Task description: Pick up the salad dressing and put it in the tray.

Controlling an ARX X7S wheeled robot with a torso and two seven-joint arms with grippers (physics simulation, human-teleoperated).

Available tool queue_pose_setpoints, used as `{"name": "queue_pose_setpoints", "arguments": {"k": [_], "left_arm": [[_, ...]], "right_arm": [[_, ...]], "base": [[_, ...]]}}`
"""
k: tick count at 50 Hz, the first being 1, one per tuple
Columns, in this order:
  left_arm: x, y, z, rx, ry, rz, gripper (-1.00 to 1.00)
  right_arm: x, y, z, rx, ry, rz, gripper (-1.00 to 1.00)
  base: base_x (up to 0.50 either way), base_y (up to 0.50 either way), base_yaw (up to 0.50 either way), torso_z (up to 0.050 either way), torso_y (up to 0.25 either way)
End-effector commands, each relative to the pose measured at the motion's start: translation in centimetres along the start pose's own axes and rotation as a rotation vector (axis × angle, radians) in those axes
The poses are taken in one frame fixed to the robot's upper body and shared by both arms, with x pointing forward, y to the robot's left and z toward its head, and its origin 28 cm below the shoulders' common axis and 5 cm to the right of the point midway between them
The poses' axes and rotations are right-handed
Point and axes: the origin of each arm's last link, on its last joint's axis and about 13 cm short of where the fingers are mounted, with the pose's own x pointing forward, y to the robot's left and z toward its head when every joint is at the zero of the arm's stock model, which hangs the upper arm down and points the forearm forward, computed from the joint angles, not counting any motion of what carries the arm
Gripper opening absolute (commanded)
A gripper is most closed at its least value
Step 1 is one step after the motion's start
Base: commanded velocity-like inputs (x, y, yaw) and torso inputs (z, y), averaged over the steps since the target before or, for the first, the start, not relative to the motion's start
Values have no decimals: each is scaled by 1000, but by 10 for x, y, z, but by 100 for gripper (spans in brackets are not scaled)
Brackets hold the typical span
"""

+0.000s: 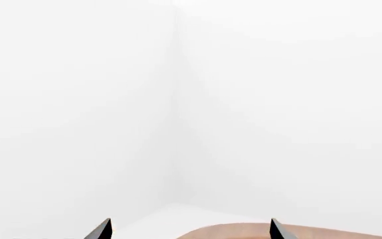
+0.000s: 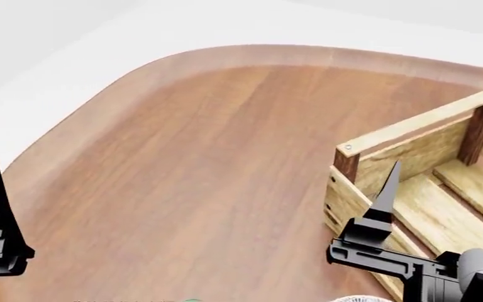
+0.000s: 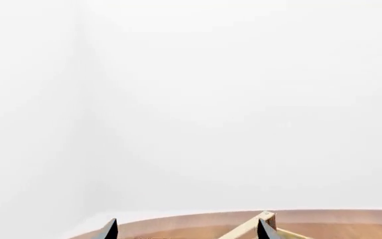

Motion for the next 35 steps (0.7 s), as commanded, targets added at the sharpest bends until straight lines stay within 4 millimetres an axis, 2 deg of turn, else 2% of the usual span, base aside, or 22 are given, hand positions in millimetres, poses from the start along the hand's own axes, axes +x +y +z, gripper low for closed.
{"name": "queue_pose_setpoints", "arguments": {"k": [1,19,29,35], "left_arm": [[1,0,1,1,-2,-1,100],[0,0,0,0,-2,0,100],[-1,0,-1,-3,5,1,100],[-2,1,-1,-3,7,-1,100]], "right_arm": [[0,1,1,-3,-3,5,100],[1,0,-1,9,9,-9,100],[-4,3,-7,-87,64,66,100],[0,-7,-8,-109,131,69,100]], "base": [[0,0,500,0,0],[0,0,500,0,0],[-24,41,0,0,0],[0,0,0,0,0]]}}
